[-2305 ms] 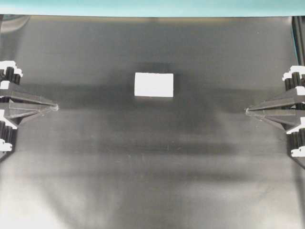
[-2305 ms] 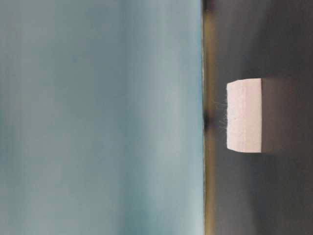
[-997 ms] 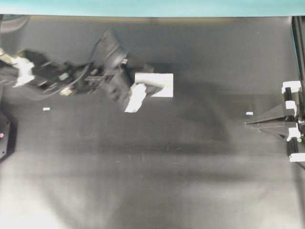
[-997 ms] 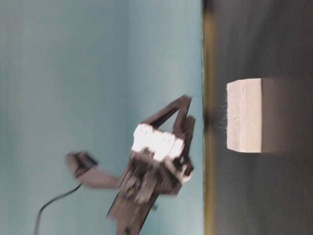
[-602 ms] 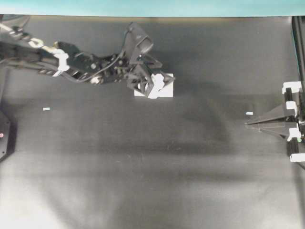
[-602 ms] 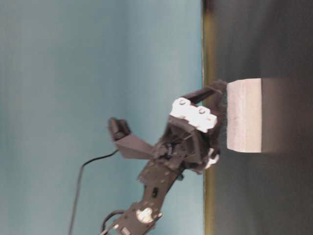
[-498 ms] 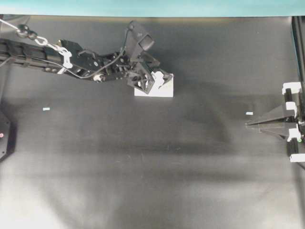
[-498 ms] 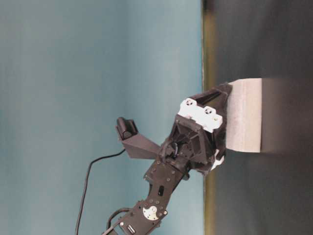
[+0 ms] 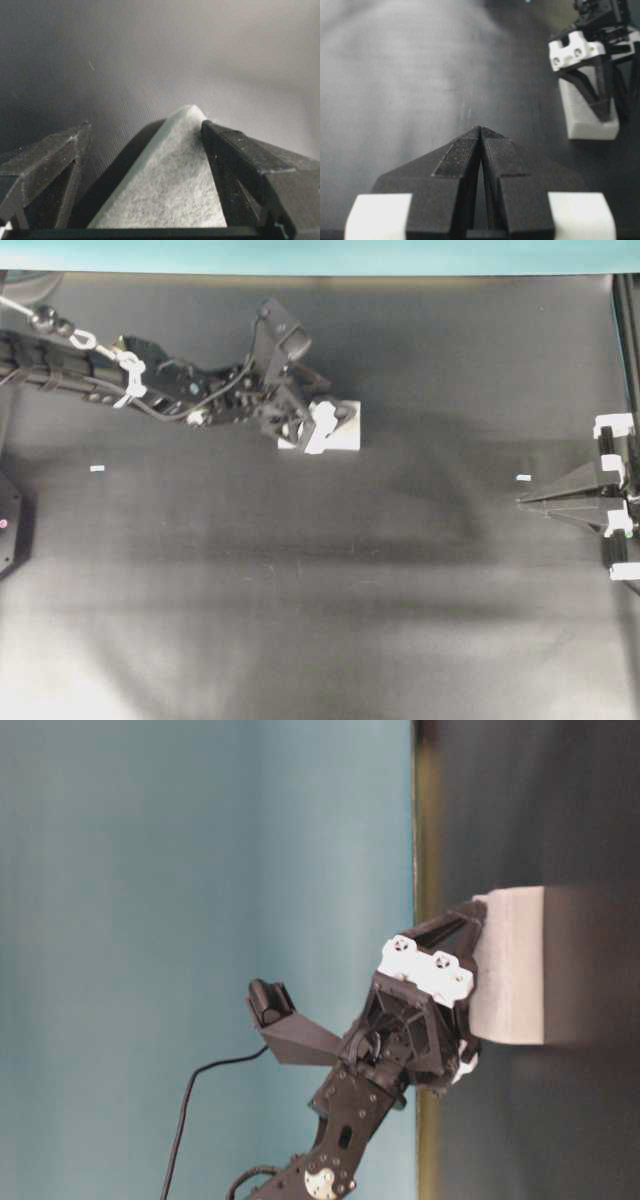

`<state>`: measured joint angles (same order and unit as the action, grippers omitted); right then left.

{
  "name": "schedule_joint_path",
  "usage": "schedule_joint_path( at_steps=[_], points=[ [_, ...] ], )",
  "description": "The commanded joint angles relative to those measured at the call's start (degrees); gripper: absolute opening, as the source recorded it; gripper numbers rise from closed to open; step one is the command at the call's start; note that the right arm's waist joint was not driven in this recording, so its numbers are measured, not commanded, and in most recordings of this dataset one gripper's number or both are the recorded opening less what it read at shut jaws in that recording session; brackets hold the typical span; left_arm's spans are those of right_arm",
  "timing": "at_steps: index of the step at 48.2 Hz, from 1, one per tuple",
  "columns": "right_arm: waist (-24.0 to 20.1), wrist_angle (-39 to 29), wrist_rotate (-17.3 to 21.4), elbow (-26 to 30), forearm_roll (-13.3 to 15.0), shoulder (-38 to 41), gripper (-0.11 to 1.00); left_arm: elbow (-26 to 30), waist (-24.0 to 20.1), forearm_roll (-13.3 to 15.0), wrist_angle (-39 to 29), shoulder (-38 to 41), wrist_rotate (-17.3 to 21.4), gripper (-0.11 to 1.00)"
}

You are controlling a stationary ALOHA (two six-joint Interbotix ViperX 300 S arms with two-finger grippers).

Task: Push the sponge with the left arm to wipe the table.
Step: 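Close the left gripper on the sponge's top edge, then drag the sponge with the left gripper toward the near-left table corner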

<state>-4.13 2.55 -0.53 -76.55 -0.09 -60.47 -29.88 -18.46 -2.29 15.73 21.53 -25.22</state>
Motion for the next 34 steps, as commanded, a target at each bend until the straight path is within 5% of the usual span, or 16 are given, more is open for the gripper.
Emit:
schedule_joint_path(
  at_steps=[1, 34],
  points=[
    [0.00, -0.18, 0.44, 0.26, -0.09, -0.44, 0.01, -1.58, 1.76, -0.18, -0.35, -1.67, -0.35, 0.83],
    [0.00, -2.46, 0.62, -0.70, -0.53, -4.04, 0.01, -12.74, 11.43, -0.18, 0.09, -8.79, -8.44, 0.83]
  ],
)
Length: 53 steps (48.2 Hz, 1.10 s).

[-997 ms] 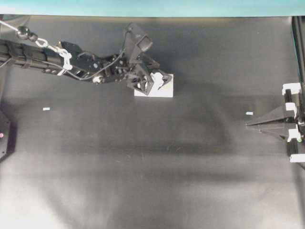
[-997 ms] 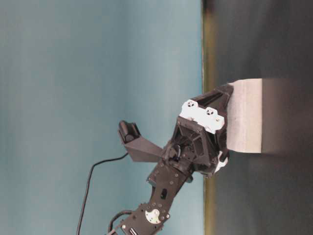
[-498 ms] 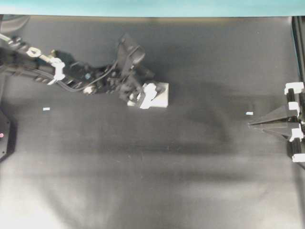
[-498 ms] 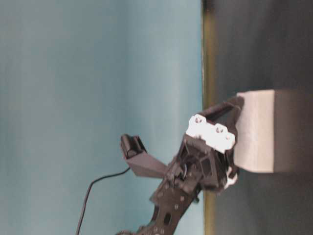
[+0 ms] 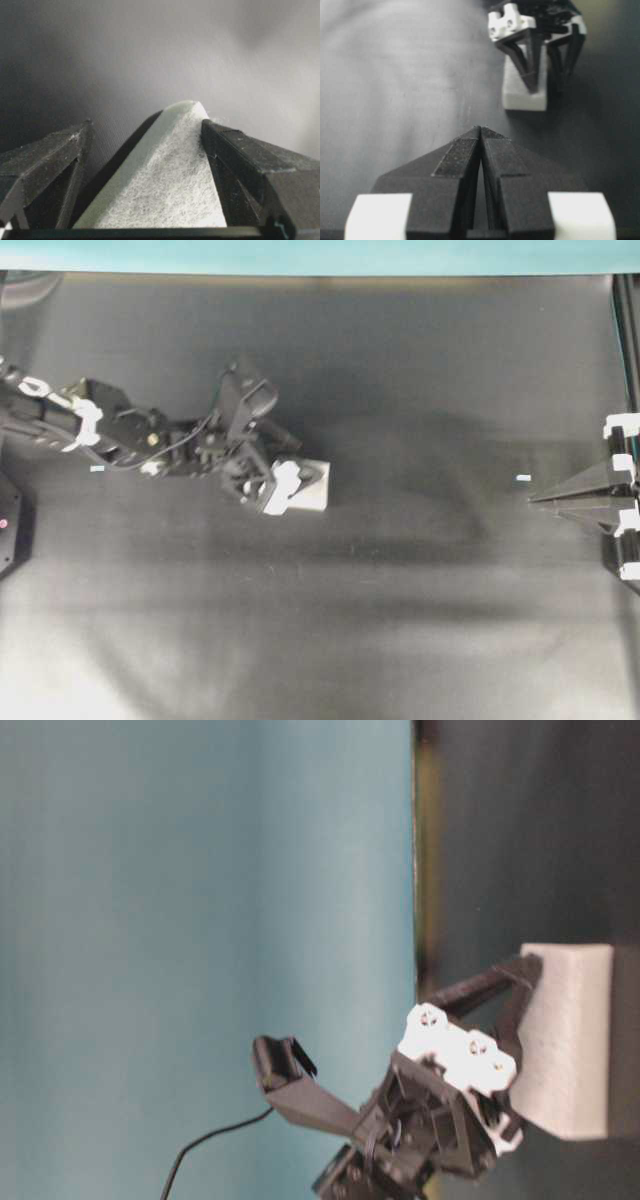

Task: Push the sponge with the left arm to wipe the table.
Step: 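Drag the sponge with the left gripper toward the near-left table corner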

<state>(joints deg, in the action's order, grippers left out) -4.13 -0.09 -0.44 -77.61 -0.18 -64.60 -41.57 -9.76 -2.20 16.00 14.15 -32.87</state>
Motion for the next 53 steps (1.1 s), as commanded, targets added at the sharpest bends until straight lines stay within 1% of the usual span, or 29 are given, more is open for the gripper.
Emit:
schedule_joint_path(
  at_steps=[1, 18, 27, 42, 45, 53],
  points=[
    [0.00, 0.09, 0.53, 0.35, -0.44, 0.09, 0.01, -1.32, 3.08, -0.26, -0.09, -1.67, -1.05, 0.83],
    [0.00, -0.26, 0.79, 0.26, -0.53, 0.09, 0.01, -5.89, 9.40, -0.26, -0.18, -5.54, -3.60, 0.83],
    [0.00, -0.62, 2.55, 0.18, -0.53, 0.00, 0.01, -9.05, 12.39, -0.26, 0.09, -7.03, -7.12, 0.83],
    [0.00, -1.58, 2.90, 0.26, -0.53, -0.62, 0.01, -11.25, 21.27, -0.26, 0.53, -9.49, -7.73, 0.83],
    [0.00, -1.58, 2.90, 0.26, -0.44, -0.70, 0.01, -11.43, 23.20, -0.26, 0.44, -9.58, -8.53, 0.83],
    [0.00, -1.58, 2.99, 0.35, -0.53, -1.14, 0.01, -12.83, 27.33, -0.26, 0.53, -9.76, -12.48, 0.83]
  ],
)
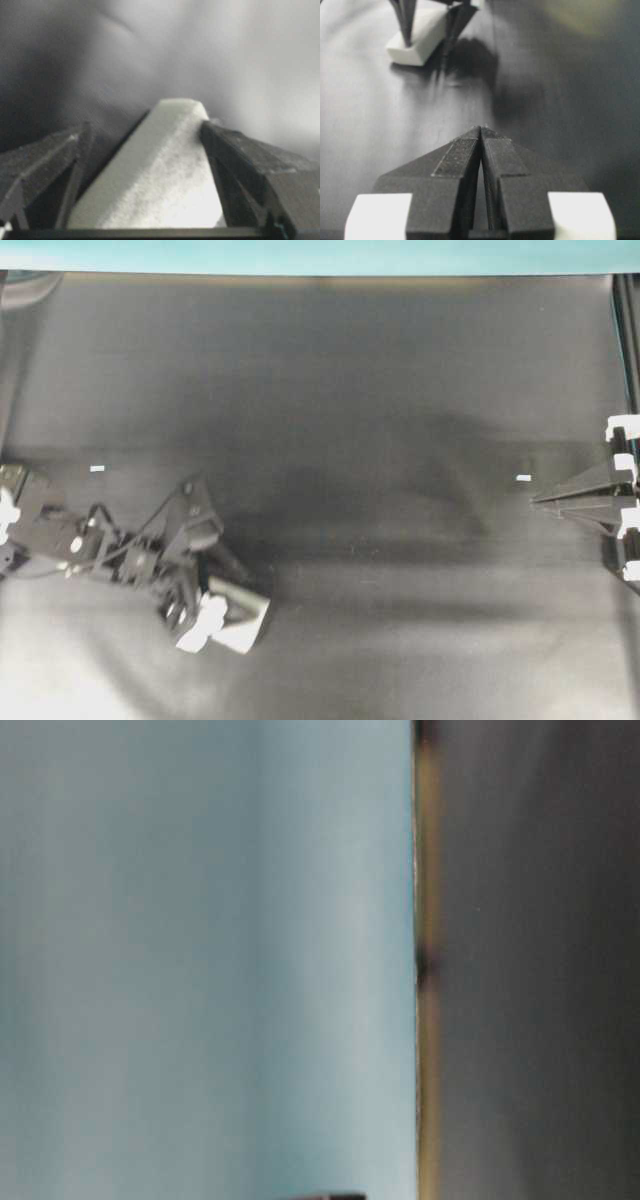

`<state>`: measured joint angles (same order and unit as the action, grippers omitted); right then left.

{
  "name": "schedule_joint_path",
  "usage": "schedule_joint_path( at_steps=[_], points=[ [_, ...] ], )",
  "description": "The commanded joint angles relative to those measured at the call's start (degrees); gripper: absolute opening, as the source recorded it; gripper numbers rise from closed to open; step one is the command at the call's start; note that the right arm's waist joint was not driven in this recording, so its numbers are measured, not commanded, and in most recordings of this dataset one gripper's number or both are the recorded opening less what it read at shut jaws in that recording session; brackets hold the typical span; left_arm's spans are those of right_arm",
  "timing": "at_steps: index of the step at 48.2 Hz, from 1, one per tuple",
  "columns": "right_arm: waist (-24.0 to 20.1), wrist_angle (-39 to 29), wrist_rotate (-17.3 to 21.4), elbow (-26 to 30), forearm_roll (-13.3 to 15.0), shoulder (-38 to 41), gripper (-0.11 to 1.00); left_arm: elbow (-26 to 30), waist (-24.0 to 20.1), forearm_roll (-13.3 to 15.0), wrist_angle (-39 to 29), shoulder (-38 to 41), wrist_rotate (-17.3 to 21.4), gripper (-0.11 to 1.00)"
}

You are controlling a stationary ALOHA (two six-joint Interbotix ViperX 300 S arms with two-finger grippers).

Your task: Push the sponge with the left arm to wipe the table.

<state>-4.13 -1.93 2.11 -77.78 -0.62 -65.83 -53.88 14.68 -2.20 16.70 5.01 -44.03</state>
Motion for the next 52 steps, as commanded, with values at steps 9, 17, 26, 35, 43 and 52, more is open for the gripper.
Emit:
schedule_joint_path(
  at_steps=[9, 17, 26, 35, 43, 52],
  points=[
    [0.00, 0.26, 0.44, 0.53, -0.09, -0.26, 0.01, -0.97, 7.12, -0.26, -0.18, -0.79, -5.19, 0.83],
    [0.00, 0.26, 0.44, 0.44, -0.09, -0.18, 0.01, -0.44, 8.61, -0.26, -0.18, -0.88, -5.45, 0.83],
    [0.00, 0.26, 0.44, 0.44, -0.09, -0.26, 0.01, 0.00, 6.77, -0.26, -0.18, -2.11, -3.96, 0.83],
    [0.00, 0.26, 0.35, 0.35, -0.09, -0.26, 0.01, -0.09, 3.52, -0.35, -0.26, -8.53, 0.88, 0.83],
    [0.00, 0.26, 0.35, 0.35, -0.09, -0.35, 0.01, -0.26, 1.67, -0.35, -1.14, -16.17, 6.50, 0.83],
    [0.00, 0.26, 0.35, 0.35, 0.00, -0.35, 0.01, -1.32, 1.05, -0.35, -5.36, -24.43, 10.11, 0.83]
  ],
)
